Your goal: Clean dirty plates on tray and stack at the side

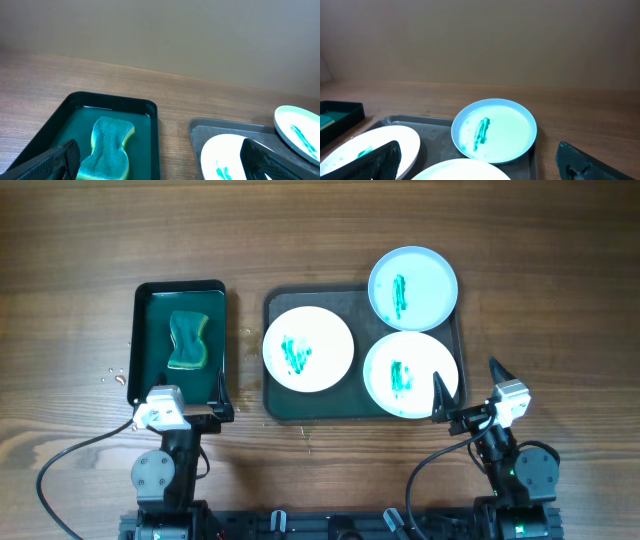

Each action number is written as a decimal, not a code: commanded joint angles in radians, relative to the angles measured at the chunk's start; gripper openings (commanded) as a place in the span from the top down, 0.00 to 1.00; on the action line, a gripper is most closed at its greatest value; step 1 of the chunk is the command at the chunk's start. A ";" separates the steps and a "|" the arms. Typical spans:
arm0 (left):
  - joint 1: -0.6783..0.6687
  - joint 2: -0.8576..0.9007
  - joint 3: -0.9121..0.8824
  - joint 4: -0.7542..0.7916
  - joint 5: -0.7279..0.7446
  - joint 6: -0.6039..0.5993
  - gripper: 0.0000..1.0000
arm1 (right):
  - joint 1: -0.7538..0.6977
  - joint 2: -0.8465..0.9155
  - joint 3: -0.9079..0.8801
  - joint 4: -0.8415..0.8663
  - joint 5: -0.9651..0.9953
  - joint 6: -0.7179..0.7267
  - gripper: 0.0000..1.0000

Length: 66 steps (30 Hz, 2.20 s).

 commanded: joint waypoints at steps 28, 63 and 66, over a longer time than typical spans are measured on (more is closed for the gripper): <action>0.005 -0.008 -0.008 0.001 -0.010 0.016 0.00 | 0.004 -0.002 -0.001 0.003 0.013 -0.013 0.00; 0.005 0.259 0.462 -0.298 0.128 -0.004 0.00 | 0.004 0.485 0.432 -0.171 -0.263 -0.071 0.00; 0.005 0.361 0.579 -0.404 0.140 -0.004 0.00 | 0.004 0.606 0.583 -0.300 -0.272 -0.090 0.00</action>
